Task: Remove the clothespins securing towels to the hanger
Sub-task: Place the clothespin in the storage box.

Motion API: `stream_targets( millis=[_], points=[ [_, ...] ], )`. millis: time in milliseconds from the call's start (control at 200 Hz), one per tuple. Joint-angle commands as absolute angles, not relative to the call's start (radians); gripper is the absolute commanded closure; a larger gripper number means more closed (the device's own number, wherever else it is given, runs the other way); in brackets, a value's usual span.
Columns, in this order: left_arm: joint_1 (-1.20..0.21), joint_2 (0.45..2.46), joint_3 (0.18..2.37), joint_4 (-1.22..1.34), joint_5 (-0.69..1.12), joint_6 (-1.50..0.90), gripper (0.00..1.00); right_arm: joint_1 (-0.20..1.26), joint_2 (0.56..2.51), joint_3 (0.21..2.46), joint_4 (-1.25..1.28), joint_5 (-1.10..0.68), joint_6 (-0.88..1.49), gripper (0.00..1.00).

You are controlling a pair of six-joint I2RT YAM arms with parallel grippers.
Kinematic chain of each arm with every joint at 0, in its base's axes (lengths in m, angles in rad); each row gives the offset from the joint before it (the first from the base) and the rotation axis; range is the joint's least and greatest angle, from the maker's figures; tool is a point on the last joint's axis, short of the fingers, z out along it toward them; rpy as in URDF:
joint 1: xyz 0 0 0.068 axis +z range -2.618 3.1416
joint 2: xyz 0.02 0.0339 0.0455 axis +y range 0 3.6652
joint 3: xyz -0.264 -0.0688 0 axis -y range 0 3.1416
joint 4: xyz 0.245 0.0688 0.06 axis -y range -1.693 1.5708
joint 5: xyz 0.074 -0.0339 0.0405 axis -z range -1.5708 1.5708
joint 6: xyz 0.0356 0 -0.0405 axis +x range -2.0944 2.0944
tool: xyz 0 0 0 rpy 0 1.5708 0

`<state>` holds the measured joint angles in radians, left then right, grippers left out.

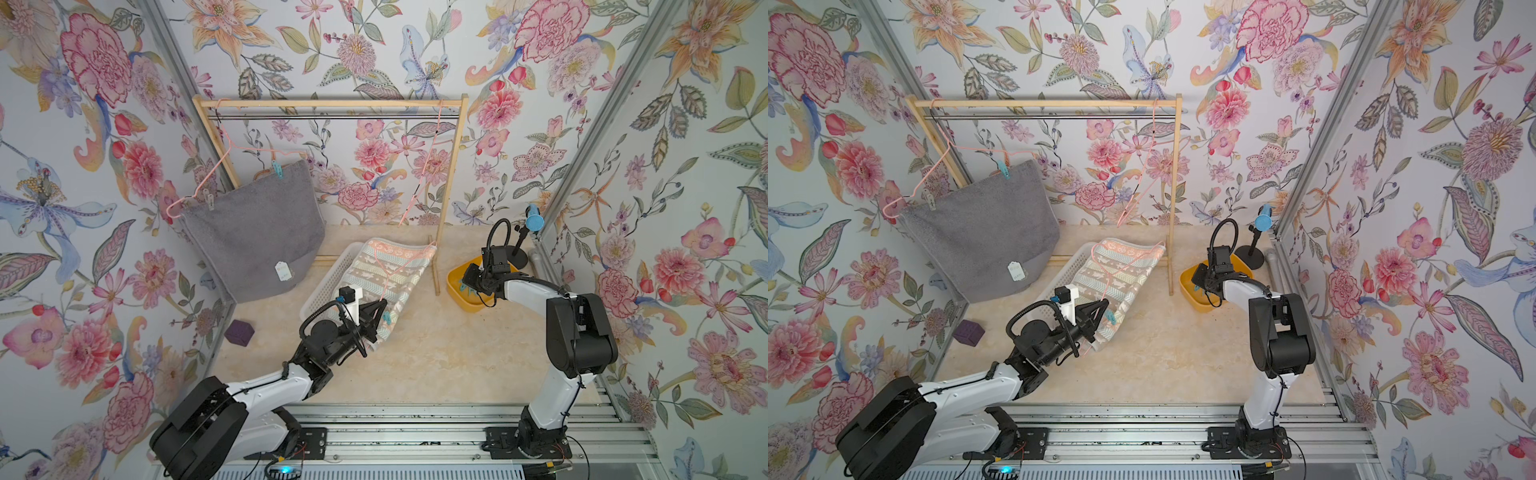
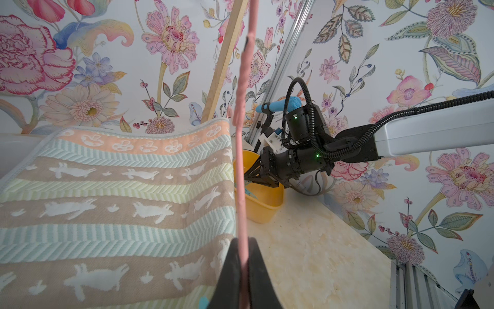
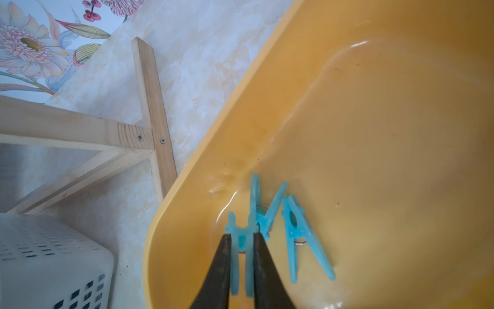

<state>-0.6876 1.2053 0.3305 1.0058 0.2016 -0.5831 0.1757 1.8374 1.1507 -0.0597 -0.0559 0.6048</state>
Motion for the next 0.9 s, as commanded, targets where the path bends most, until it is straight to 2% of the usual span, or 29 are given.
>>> stream_targets(
  millis=[0,145,220,255,290,370,545,696,896],
  points=[
    [-0.699,1.190,0.334,1.007,0.198,-0.566,1.00,0.154,1.857,1.171,-0.081,-0.037,0.570,0.84],
    [-0.700,1.164,0.331,0.981,0.188,-0.563,1.00,0.122,1.903,1.212,-0.097,-0.042,0.556,0.81],
    [-0.700,1.152,0.330,0.970,0.183,-0.562,1.00,0.108,1.922,1.231,-0.111,-0.061,0.553,0.72],
    [-0.700,1.148,0.328,0.966,0.181,-0.562,1.00,0.102,1.928,1.238,-0.120,-0.072,0.547,0.64],
    [-0.699,1.143,0.328,0.963,0.179,-0.561,1.00,0.100,1.925,1.244,-0.132,-0.075,0.538,0.49],
    [-0.700,1.139,0.328,0.957,0.175,-0.557,1.00,0.101,1.886,1.233,-0.155,-0.059,0.513,0.25],
    [-0.701,1.135,0.326,0.955,0.175,-0.561,1.00,0.138,1.673,1.094,-0.114,-0.041,0.496,0.01],
    [-0.700,1.136,0.321,0.961,0.167,-0.559,1.00,0.219,1.478,0.967,-0.076,-0.076,0.532,0.00],
    [-0.701,1.145,0.329,0.959,0.163,-0.542,1.00,0.453,1.351,0.928,-0.047,-0.033,0.587,0.00]
  ],
)
